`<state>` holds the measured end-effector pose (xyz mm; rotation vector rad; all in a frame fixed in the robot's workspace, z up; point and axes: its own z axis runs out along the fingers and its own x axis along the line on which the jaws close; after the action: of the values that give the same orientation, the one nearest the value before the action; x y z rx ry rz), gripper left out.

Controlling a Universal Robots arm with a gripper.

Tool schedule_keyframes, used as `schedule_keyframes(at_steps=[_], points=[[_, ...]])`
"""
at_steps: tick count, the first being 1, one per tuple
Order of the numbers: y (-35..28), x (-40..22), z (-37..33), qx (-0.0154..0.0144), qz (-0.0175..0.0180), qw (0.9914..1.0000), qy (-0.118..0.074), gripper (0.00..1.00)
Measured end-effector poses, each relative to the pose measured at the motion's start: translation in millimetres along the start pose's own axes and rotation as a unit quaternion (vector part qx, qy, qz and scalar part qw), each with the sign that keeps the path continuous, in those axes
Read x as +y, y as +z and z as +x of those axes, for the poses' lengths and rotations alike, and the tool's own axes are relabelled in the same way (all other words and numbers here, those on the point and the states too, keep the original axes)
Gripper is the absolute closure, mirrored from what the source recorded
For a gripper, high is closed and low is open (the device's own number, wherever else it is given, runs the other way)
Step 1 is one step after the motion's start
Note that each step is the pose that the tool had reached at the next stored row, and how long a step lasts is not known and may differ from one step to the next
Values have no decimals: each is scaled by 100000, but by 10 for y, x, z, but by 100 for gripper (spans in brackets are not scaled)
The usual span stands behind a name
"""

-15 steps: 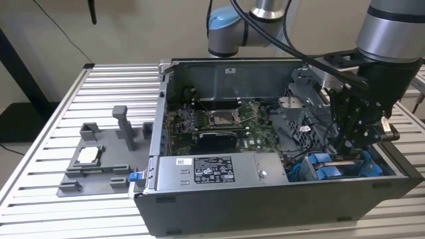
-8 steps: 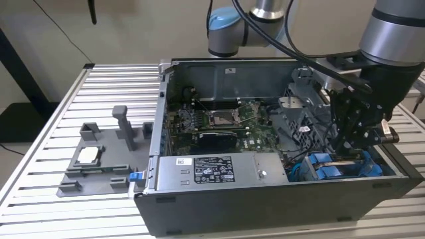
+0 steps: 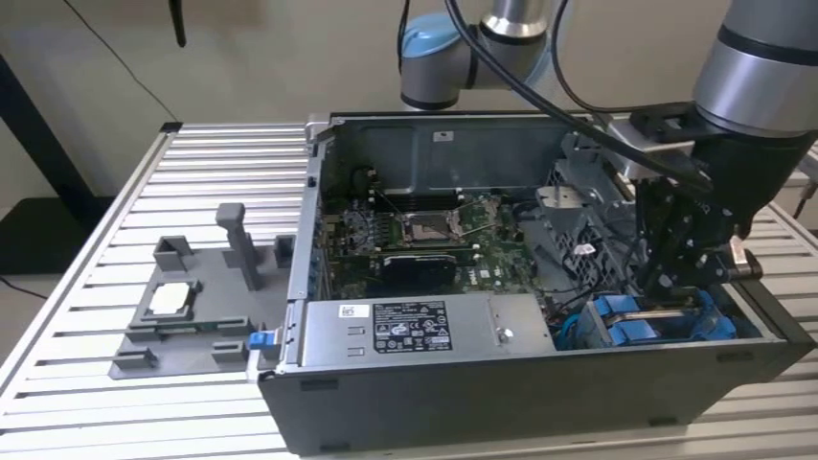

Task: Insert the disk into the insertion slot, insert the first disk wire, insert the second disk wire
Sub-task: 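Insert the second disk wire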

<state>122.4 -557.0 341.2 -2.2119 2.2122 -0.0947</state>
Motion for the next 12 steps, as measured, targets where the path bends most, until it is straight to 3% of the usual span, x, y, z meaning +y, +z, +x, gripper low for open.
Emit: schedule_keyframes(at_steps=[4, 12], points=[[5, -25, 22, 9, -207, 100000, 130, 84], [65, -34, 45, -10, -228, 99999, 493, 83]])
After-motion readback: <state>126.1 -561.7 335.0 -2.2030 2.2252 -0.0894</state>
